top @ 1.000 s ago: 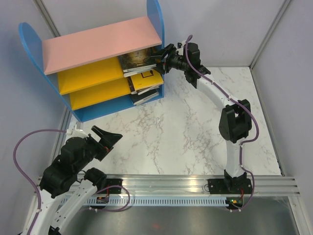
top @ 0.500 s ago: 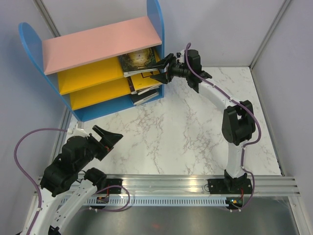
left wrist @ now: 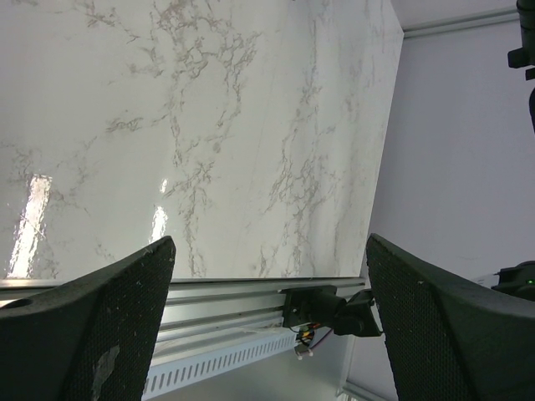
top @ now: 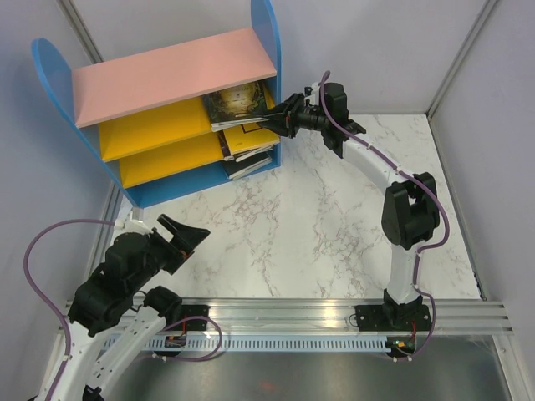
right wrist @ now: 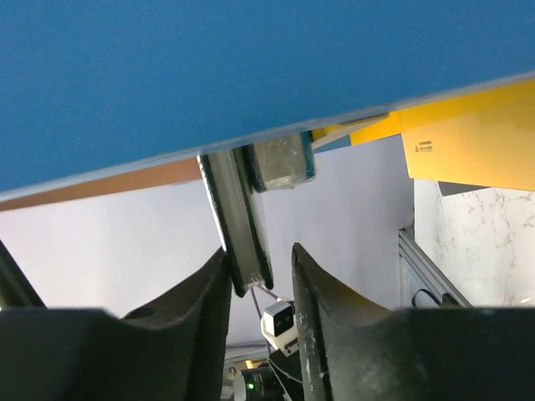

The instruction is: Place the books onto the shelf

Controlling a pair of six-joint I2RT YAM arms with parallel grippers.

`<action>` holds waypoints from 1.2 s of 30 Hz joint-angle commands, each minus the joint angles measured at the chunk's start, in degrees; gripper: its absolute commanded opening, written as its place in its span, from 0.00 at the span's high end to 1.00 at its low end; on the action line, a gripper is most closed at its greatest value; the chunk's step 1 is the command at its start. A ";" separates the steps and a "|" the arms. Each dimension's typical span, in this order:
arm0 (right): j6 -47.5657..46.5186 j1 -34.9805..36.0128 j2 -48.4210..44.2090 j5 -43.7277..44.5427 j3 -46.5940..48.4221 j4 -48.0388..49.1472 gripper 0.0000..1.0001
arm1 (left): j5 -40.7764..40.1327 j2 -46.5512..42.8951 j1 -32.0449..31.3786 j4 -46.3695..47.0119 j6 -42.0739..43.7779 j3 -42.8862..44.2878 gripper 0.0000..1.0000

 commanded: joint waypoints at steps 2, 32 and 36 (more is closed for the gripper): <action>1.96 -0.11 -1.58 -1.58 1.46 4.29 0.71 | 0.48 -1.01 -0.07 -0.37 1.27 0.59 0.04; 3.02 -0.55 -0.69 -2.37 4.02 6.49 0.32 | -1.10 -0.23 -0.07 -1.51 2.32 1.46 0.04; -0.31 -1.25 -6.83 -3.69 -0.11 4.66 0.27 | -2.07 2.58 -0.07 -1.51 5.13 3.92 0.02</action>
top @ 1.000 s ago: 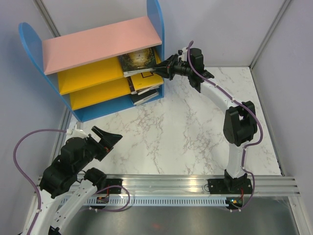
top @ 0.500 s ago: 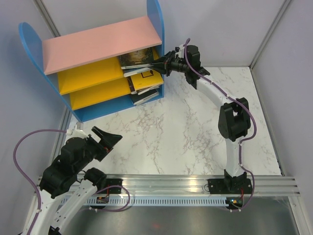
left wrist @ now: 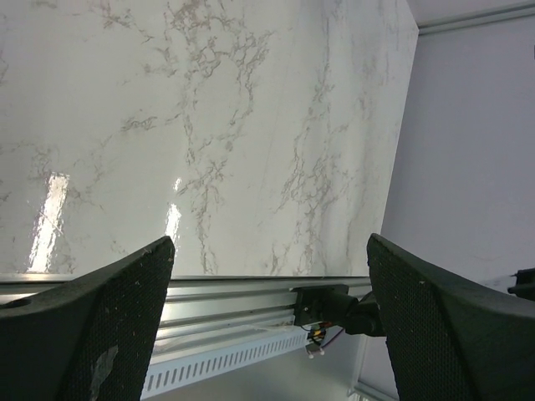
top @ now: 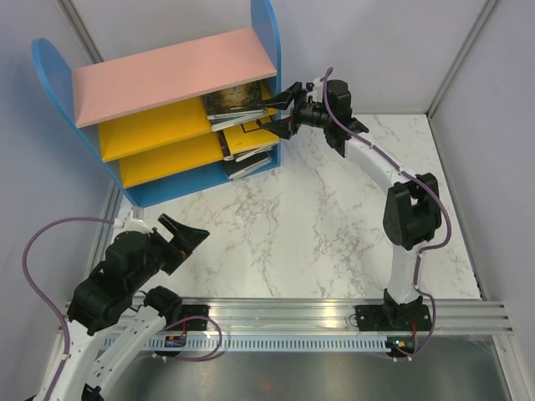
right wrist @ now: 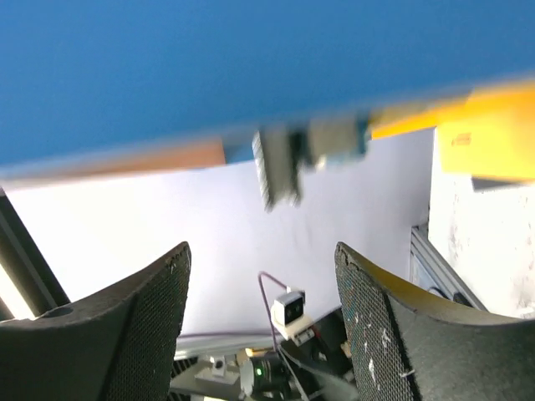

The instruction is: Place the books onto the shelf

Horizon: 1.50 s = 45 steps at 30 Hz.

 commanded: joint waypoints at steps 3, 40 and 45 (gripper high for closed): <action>-6.93 -1.23 -13.21 -2.79 -6.63 -1.65 0.25 | -2.57 5.32 -0.07 0.19 6.83 5.52 0.02; -51.78 -0.88 -72.74 32.00 -34.68 -55.54 0.02 | -13.56 49.80 19.17 87.87 60.35 -27.31 0.00; -53.18 -0.88 -74.59 38.32 -34.15 -54.74 0.02 | -10.23 55.78 22.07 98.00 60.80 -26.99 0.00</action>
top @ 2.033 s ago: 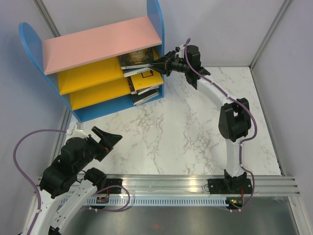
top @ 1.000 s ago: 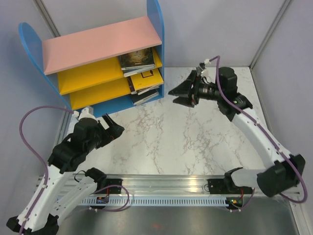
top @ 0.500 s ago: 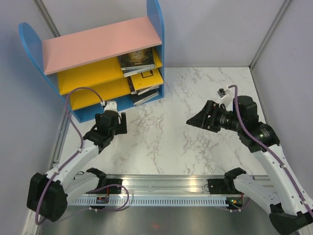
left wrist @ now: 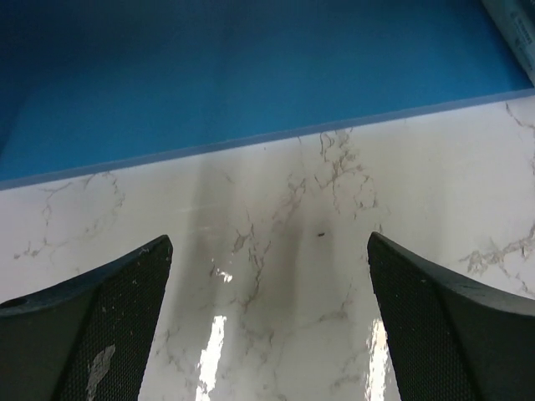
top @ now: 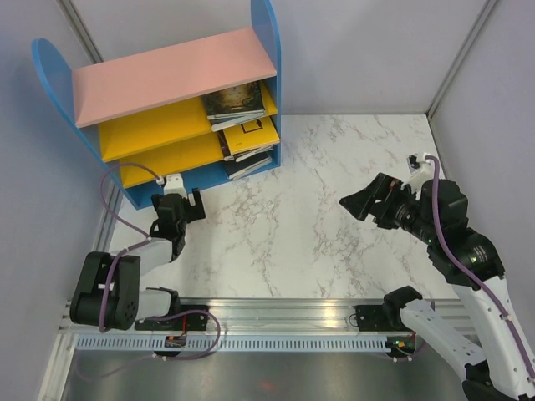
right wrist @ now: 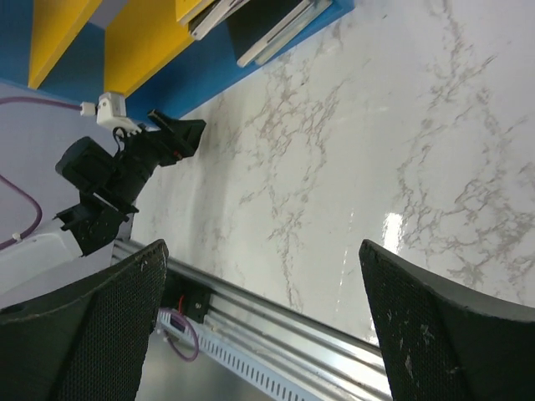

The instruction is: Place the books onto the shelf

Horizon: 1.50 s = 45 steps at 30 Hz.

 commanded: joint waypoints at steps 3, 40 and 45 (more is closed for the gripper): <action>-2.26 0.10 -0.98 11.24 3.12 0.55 0.02 | 5.43 5.64 2.89 17.91 4.71 2.77 0.00; -42.85 -10.16 28.76 25.34 -52.07 99.83 0.02 | 14.06 9.86 5.09 38.23 6.48 -6.02 0.00; -40.76 -14.74 46.87 20.93 -56.11 127.28 0.02 | 13.97 9.95 5.09 38.23 6.48 -6.02 0.00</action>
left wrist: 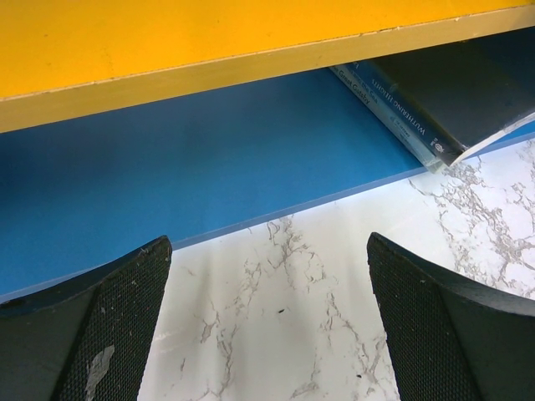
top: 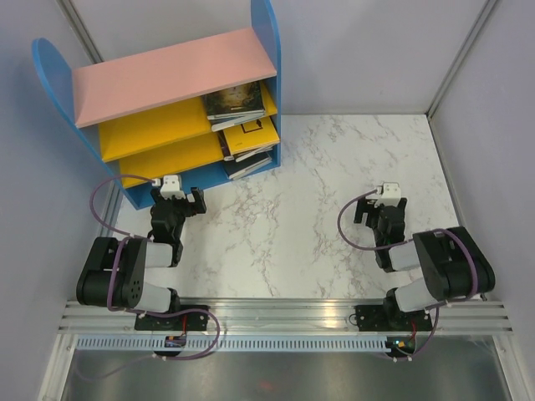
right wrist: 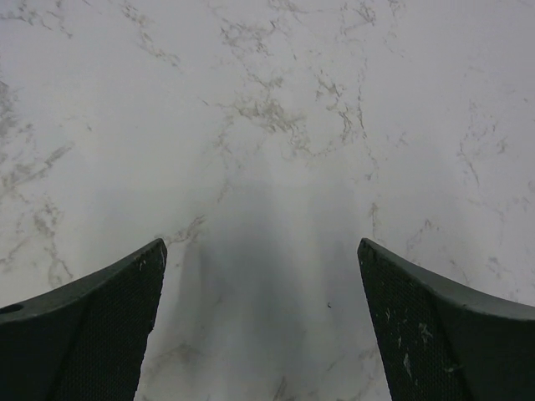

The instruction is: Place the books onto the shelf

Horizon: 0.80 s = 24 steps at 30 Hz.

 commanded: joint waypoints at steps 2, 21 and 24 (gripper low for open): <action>2.60 -3.81 7.79 -2.31 -2.67 31.57 0.02 | -0.13 0.31 0.22 4.42 2.94 -0.16 0.00; 2.17 -5.57 6.72 -6.51 2.62 18.19 0.02 | 3.57 0.49 0.22 3.36 3.55 0.45 0.00; 2.08 -5.48 6.81 -6.51 2.62 18.19 0.02 | 3.56 0.49 0.22 3.36 3.55 0.45 0.00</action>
